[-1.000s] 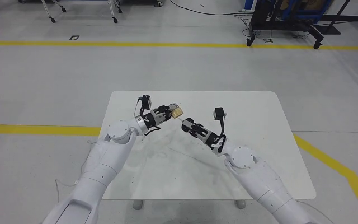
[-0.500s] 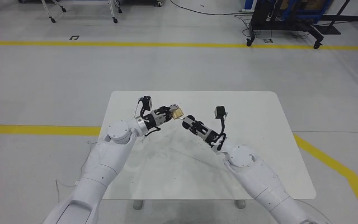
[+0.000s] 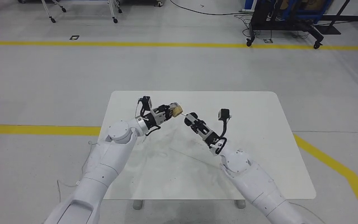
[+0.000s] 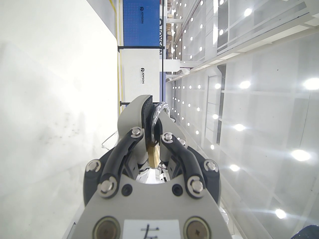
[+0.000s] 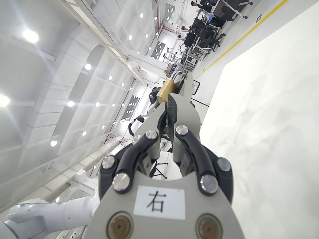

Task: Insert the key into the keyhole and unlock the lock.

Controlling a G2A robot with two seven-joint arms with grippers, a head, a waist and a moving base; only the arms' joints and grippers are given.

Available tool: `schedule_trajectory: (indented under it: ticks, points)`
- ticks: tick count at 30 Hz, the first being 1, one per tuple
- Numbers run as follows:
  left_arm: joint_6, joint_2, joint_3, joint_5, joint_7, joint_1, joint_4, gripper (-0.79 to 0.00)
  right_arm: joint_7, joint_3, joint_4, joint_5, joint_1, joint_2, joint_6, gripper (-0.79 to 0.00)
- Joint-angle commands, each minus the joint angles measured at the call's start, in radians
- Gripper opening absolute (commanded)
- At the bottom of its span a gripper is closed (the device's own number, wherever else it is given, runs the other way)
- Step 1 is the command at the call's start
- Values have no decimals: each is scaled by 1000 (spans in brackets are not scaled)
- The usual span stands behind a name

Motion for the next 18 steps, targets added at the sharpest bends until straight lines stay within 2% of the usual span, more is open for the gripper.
schedule_trajectory:
  ticks: [1, 18]
  points:
    - [-3, -1, 1, 7, 14, 1, 0, -785, 8, 1, 4, -1, 0, -2, -4, -785]
    - [-2, -10, 10, 20, 25, 1, 4, -785, 42, 9, 38, 14, 16, -23, 13, -785]
